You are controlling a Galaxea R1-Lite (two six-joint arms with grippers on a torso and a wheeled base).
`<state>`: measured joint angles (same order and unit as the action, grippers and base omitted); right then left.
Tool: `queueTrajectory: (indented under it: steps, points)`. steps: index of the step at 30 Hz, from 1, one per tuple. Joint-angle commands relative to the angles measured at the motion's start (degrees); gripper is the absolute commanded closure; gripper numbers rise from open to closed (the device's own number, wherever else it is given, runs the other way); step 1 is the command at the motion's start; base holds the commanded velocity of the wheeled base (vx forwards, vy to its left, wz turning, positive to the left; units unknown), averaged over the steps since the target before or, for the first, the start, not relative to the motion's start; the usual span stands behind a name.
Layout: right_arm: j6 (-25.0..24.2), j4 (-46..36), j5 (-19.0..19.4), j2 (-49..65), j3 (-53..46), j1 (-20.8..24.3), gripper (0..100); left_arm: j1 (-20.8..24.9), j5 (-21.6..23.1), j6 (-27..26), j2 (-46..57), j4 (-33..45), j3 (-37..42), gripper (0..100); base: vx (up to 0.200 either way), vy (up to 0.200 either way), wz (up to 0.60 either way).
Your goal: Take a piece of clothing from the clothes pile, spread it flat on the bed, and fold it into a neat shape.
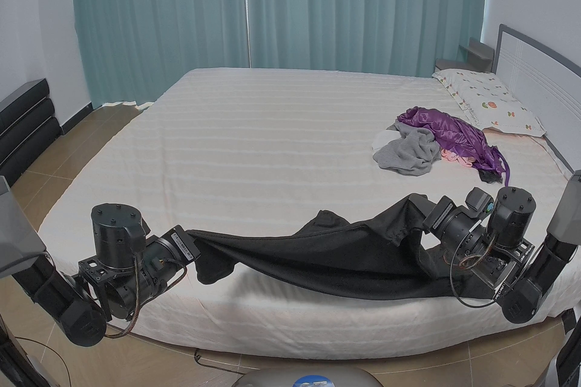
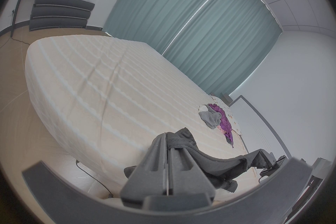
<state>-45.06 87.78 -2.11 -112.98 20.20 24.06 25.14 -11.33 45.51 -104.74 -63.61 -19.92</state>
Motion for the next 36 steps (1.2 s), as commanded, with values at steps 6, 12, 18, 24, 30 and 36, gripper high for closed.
queueTrajectory:
  steps: [6, 12, 18, 24, 30, 36]
  points:
    - [0.1, 0.0, 0.0, -0.2, -0.1, 0.0, 100, 0.0, -0.1, 0.0, 0.1, 0.0, 0.1, 100, 0.000, 0.000, 0.00]
    - [0.1, 0.0, 0.0, 0.0, -0.2, 0.0, 100, 0.4, -0.1, -0.1, 0.2, 0.0, 0.4, 100, 0.000, 0.000, 0.00]
    - [0.1, 0.0, 0.0, 0.3, -0.4, 0.0, 100, 0.5, -0.1, -0.1, 0.4, 0.0, 0.5, 100, -0.133, 0.000, 0.00]
    - [0.3, 0.8, 0.0, 1.4, -0.8, 0.1, 100, 0.8, -0.2, -0.3, 1.9, 0.4, 0.8, 100, -0.200, 0.000, 0.00]
    - [0.8, 0.8, -0.1, 5.6, -1.1, 0.1, 100, 0.9, -0.2, -1.9, 5.6, 0.9, 1.2, 100, -0.200, 0.000, 0.00]
    - [3.4, -0.2, -0.1, 15.8, -1.5, 0.1, 100, 0.8, -0.3, -3.5, 12.0, 0.9, 1.6, 100, -0.067, 0.000, 0.00]
